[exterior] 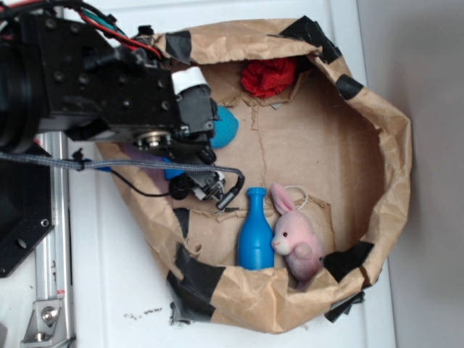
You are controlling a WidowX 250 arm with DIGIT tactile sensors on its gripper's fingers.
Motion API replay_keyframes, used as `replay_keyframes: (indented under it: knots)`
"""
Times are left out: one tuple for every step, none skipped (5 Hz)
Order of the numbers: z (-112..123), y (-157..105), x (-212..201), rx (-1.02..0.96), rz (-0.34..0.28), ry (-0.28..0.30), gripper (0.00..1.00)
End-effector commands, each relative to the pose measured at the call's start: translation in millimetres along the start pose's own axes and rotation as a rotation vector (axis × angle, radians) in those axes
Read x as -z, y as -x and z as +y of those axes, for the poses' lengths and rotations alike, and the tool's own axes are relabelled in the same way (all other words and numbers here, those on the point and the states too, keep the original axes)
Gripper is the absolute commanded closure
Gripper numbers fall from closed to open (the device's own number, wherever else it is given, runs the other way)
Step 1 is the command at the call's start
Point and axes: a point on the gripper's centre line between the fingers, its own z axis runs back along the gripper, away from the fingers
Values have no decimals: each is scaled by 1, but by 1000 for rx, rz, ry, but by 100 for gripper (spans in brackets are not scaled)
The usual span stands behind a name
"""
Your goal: Grab the blue block.
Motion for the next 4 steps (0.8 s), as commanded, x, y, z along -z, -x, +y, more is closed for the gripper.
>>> replay_keyframes:
  knots:
    - [-28, -9, 0, -5, -32, 84, 0]
    - [-31, -8, -2, 1, -25, 95, 0]
    - [-33, -9, -4, 0, -22, 97, 0]
    - [-35, -8, -6, -85, 19, 76, 0]
